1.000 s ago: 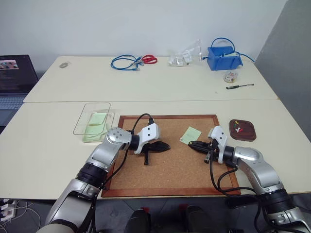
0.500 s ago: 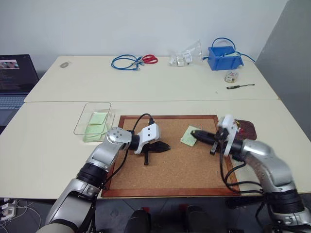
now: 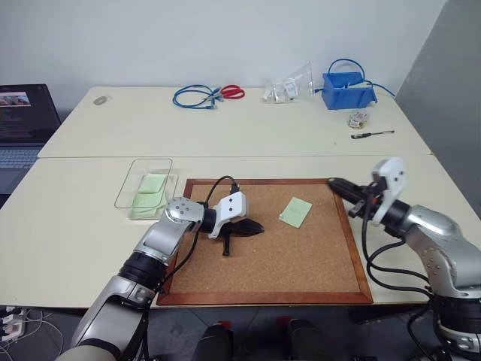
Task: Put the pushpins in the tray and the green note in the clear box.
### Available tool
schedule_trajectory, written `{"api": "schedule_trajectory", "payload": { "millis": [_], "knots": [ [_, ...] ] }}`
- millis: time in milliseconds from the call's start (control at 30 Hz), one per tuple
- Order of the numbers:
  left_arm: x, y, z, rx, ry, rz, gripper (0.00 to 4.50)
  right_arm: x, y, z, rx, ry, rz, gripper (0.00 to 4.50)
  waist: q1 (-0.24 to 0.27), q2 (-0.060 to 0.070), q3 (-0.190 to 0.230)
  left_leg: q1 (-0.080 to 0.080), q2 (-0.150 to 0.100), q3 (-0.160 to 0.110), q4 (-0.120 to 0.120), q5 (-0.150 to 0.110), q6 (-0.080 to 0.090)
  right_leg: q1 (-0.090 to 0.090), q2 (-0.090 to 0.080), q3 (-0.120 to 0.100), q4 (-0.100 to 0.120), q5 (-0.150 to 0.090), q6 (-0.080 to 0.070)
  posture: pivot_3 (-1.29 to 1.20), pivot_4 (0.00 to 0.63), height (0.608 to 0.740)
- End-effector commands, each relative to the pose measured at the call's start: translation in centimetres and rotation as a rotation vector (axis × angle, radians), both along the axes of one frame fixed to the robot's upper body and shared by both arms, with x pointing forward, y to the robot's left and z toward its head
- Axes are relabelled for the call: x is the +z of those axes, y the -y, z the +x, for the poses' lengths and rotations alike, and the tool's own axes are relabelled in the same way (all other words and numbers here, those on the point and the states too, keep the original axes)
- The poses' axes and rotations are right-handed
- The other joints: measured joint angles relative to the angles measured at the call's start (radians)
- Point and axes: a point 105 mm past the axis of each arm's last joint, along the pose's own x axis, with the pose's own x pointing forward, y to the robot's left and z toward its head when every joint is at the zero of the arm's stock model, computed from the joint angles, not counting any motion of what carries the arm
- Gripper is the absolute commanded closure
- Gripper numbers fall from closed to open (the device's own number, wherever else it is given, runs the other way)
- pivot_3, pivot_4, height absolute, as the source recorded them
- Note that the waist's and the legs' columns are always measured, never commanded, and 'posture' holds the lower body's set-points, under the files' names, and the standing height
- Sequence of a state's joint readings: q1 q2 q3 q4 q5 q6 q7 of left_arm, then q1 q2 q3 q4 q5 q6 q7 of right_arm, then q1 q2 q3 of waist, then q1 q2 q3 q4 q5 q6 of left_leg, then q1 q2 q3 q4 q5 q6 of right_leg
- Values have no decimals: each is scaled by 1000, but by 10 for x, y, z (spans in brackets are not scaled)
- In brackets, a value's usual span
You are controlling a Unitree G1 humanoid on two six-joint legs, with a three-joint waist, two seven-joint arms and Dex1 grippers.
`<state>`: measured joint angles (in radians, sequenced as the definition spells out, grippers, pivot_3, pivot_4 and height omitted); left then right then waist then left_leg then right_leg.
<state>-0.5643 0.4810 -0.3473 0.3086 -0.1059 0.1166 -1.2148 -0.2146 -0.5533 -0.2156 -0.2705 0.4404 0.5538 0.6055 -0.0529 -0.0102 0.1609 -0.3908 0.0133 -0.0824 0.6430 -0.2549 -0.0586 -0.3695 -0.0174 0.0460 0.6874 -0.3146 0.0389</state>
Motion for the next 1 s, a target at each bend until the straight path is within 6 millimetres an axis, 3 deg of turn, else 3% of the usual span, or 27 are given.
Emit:
{"api": "schedule_trajectory", "payload": {
  "millis": [33, 200, 500, 767, 1000],
  "knots": [
    [-32, -10, -10, 3, -99, 102, 4500, -8, 41, 0, -258, -19, -13, 4476, 0, 0, 0, 0, 0, 1, 0, 0, 0, 0, 0, 1, 0, 0, 0, 0, 150, 740],
    [-32, -7, -10, -17, -95, 102, 4500, -25, 59, 4, -429, -66, 6, 4476, -1, 0, 0, 1, 0, 1, 0, 0, 0, 0, 0, 1, 1, 0, 0, 0, 150, 740],
    [-33, -5, -12, -30, -99, 101, 4500, -28, 76, 17, -536, -73, 15, 4476, 0, 0, 0, 0, 0, 1, 0, 0, 0, 0, 0, 1, 0, 0, 0, 0, 150, 740],
    [-34, -6, -14, -44, -89, 109, 4500, -40, 84, 16, -545, -100, -10, 2744, 2, 0, 0, 0, 0, 1, 0, 0, 0, 0, 0, 1, 0, 0, 0, 0, 150, 740],
    [-33, -6, -15, -46, -92, 109, 4500, -35, 89, 15, -552, -82, -19, 1160, 2, 0, 0, 0, 0, 1, 0, 0, 0, 0, 0, 1, 0, 0, 0, 0, 150, 740]
  ]
}}
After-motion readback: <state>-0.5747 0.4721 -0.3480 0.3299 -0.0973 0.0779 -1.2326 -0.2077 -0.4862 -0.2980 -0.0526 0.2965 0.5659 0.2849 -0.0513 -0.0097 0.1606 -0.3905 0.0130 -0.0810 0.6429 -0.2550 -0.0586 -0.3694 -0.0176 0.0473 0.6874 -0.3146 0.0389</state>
